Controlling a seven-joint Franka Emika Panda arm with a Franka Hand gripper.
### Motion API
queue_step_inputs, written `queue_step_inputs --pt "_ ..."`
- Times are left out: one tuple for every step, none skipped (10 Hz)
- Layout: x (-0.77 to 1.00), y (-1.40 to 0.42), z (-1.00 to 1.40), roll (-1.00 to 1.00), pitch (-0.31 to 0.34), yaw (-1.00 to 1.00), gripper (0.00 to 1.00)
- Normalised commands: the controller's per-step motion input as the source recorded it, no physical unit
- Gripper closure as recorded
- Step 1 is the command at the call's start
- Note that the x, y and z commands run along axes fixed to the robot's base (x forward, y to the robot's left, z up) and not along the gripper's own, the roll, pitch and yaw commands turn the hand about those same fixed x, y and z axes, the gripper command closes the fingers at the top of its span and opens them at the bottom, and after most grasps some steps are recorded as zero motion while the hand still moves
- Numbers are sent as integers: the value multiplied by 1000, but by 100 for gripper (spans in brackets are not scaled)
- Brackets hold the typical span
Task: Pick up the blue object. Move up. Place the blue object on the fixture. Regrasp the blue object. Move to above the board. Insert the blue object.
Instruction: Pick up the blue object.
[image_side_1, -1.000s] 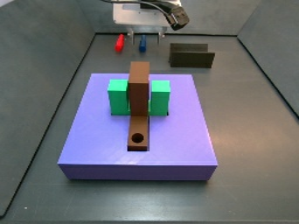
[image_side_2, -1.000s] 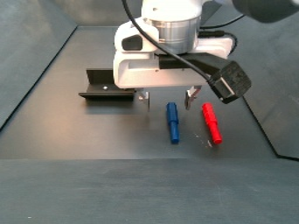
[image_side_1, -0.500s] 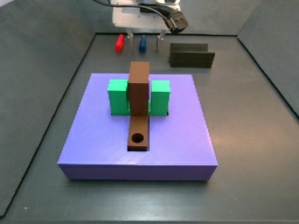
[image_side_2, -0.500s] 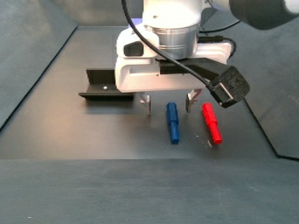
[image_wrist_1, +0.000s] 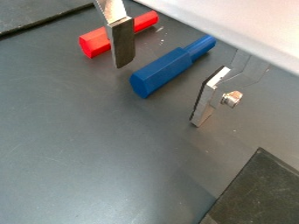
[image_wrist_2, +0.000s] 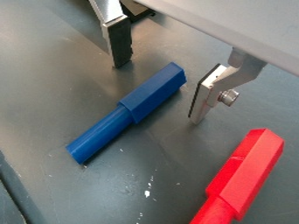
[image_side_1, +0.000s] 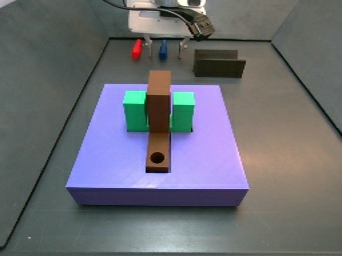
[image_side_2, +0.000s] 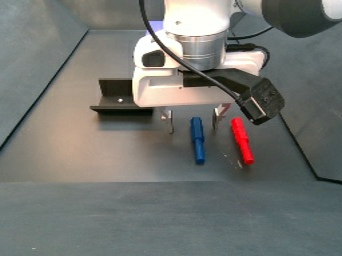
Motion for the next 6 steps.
queue_step_inputs --pt "0 0 0 0 0 0 0" --pt "0 0 0 0 0 0 100" --pt "0 0 0 0 0 0 100" --pt "0 0 0 0 0 0 100" --pt "0 0 0 0 0 0 100" --pt "0 0 0 0 0 0 100"
